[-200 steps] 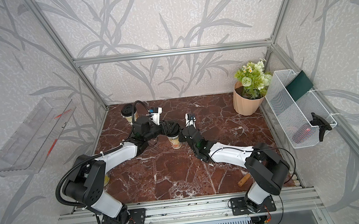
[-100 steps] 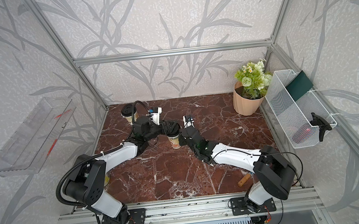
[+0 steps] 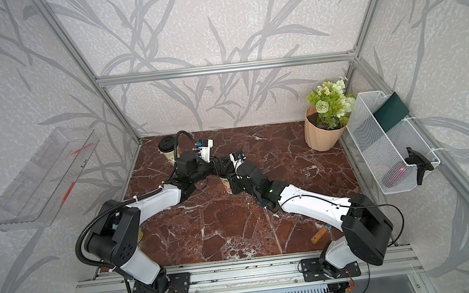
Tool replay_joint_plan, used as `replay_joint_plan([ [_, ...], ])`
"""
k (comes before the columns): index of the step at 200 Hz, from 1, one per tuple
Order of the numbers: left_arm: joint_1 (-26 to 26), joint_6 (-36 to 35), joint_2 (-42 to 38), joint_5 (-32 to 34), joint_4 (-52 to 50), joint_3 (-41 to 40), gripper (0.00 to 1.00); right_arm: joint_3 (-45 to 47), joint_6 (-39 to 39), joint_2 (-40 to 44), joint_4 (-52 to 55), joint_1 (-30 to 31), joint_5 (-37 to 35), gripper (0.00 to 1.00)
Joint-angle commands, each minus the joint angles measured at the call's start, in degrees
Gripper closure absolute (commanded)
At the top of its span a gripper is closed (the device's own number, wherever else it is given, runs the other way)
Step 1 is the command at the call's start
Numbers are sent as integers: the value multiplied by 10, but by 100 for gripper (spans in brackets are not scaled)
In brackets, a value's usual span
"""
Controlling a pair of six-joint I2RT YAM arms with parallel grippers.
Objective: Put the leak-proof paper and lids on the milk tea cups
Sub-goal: Secure the cup lid on the cup.
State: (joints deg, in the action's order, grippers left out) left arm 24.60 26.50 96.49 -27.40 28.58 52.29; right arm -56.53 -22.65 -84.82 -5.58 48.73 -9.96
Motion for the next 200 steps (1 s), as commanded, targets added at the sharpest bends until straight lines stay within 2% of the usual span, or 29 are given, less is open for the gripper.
replay_joint_plan([
  [1,9,-62,79,28,-224,-54,38,-22,2,-20,10,-5,1,58],
  [58,8,-73,81,19,-239,-47,39,-23,18,-43,22,-6,-23,58],
  [125,8,-80,83,10,-250,-41,39,51,68,-67,-49,-6,-11,56],
  [200,10,-85,89,6,-255,-38,39,112,52,-107,-120,-7,-10,57],
])
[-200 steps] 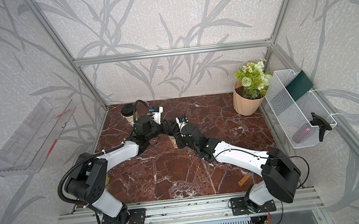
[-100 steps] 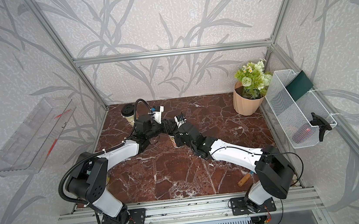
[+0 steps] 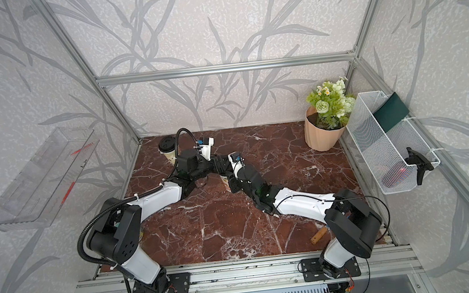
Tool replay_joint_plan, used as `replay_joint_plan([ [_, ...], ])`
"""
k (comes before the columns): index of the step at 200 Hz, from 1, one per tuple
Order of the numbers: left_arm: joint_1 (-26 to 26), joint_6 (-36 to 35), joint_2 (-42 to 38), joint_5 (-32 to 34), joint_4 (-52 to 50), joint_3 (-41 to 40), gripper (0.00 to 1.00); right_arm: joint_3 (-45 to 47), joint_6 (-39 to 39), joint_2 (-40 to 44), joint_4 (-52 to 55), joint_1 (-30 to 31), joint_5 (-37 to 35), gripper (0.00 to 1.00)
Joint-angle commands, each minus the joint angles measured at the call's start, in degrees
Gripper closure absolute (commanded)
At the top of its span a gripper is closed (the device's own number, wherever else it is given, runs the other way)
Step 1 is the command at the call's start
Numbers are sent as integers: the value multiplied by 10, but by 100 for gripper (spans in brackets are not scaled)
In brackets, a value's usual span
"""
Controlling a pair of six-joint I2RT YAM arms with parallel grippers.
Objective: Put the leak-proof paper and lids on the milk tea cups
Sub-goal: Secure the cup lid on the cup.
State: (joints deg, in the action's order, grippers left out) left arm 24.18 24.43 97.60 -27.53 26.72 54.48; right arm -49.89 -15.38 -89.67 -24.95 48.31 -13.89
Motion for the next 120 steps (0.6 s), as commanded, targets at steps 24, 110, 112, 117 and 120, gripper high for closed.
replay_joint_plan([
  [24,14,-59,84,2,-229,-61,39,63,-36,-69,46,-3,31,57],
  [110,9,-47,6,28,-304,-5,35,-27,-6,20,161,-17,33,51],
  [112,8,-47,5,28,-307,-2,35,-28,-5,21,163,-18,33,50],
  [117,8,-47,0,27,-314,7,34,-33,-4,23,166,-20,32,50],
  [120,7,-46,-2,28,-318,12,34,-34,-3,25,169,-21,32,50],
])
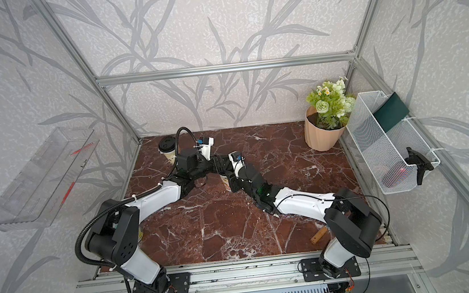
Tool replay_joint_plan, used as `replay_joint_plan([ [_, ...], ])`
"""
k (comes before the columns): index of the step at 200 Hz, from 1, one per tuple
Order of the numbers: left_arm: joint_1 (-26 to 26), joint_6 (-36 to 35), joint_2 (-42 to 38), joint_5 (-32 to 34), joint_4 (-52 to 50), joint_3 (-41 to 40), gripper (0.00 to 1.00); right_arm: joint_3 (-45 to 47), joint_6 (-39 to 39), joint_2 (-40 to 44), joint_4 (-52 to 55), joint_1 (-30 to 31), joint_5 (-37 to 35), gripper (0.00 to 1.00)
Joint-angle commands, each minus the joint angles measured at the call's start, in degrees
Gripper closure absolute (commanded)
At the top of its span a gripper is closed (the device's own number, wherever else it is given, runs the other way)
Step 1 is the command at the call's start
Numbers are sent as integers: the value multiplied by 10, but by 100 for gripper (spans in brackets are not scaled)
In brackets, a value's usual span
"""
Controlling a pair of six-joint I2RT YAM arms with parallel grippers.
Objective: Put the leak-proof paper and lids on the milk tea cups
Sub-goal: Secure the cup lid on the cup.
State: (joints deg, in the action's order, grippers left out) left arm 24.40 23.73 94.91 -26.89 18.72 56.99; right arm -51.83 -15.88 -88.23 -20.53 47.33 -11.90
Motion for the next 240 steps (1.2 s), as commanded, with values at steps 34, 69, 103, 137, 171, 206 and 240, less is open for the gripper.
replay_joint_plan([
  [34,-3,-41,18,33,-290,48,30,-38,4,8,142,-25,25,48],
  [69,-10,-37,10,30,-301,72,30,-47,2,-1,137,-30,41,48],
  [103,-14,-40,-3,33,-314,79,30,-56,1,-8,133,-31,57,46],
  [137,-19,-46,-16,44,-332,91,26,-64,1,-7,137,-31,61,45],
  [171,-25,-46,-22,50,-332,100,1,-72,6,-6,150,-31,55,42],
  [206,-27,-41,-32,52,-326,105,1,-74,8,1,155,-31,49,40],
  [240,-31,-39,-47,58,-333,114,1,-84,12,2,165,-33,51,38],
])
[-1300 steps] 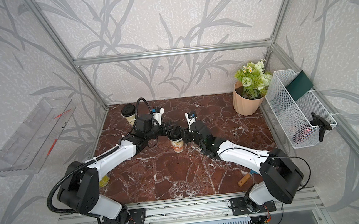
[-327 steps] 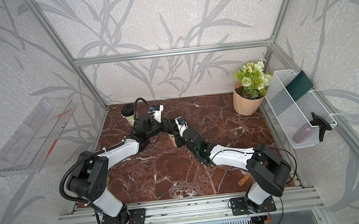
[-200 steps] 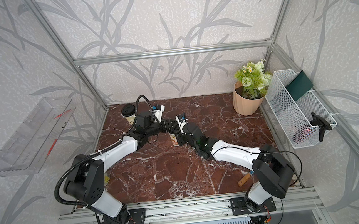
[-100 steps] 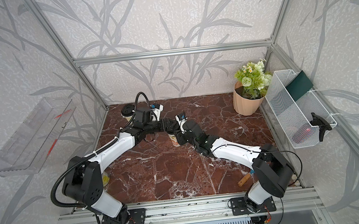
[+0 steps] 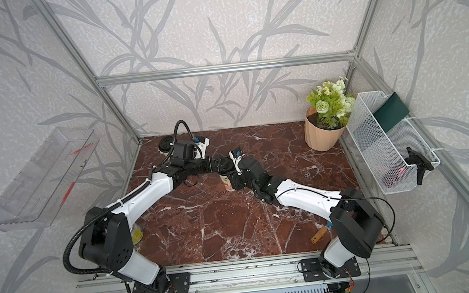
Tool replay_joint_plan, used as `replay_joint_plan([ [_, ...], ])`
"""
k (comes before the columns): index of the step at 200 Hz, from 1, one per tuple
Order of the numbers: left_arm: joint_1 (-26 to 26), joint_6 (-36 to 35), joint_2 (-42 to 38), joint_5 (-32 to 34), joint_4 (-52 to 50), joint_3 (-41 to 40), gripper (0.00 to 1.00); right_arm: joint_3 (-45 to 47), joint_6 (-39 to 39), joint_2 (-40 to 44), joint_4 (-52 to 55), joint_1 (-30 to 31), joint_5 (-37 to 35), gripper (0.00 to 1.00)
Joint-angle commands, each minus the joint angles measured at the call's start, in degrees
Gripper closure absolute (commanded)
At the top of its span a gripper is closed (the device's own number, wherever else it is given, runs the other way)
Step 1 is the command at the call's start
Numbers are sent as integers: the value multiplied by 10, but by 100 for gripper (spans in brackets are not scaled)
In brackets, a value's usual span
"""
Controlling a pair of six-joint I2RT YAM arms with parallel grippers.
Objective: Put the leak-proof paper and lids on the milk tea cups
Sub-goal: Secure the cup lid on the cup.
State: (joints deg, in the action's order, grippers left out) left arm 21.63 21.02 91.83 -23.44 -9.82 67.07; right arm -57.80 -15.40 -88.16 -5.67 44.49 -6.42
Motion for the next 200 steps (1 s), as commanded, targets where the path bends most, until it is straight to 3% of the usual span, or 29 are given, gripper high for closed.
replay_joint_plan([
  [1,-4,-12,-16,24,-48,14,1,-24,7,2,16,-5,-4,38],
  [133,-10,-14,-29,21,-69,57,1,-26,4,22,30,-12,4,35],
  [200,-10,-26,-38,23,-28,19,1,-18,-25,55,10,-35,39,30],
])
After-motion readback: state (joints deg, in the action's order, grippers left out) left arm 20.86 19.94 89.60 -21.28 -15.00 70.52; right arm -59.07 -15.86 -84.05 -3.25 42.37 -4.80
